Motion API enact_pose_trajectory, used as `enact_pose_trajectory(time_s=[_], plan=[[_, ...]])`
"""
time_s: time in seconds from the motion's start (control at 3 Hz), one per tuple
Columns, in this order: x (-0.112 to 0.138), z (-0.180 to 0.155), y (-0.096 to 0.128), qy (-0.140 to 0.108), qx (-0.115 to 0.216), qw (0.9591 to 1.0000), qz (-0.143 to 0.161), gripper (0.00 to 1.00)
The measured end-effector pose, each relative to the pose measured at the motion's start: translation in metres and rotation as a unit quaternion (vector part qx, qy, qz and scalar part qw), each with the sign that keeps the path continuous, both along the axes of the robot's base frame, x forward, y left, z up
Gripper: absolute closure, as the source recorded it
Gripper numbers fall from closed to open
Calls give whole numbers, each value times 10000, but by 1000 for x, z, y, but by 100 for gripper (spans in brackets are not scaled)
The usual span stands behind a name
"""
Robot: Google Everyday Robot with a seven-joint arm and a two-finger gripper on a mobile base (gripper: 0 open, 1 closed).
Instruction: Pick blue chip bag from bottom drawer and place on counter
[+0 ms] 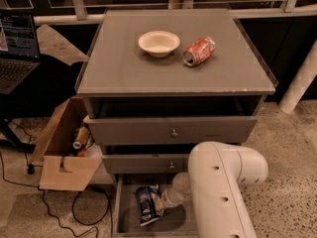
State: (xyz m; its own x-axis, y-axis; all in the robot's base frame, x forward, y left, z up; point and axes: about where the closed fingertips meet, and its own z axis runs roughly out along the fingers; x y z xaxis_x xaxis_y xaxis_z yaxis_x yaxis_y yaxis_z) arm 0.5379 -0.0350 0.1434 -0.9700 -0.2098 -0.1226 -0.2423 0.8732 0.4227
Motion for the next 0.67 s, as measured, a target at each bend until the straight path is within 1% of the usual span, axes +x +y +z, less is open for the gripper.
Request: enact_pose_trajectory(time_s=[0.33,0.67], plan=[[0,0,0,0,1,10000,1,100],[-4,10,8,50,232,9990,375,100]])
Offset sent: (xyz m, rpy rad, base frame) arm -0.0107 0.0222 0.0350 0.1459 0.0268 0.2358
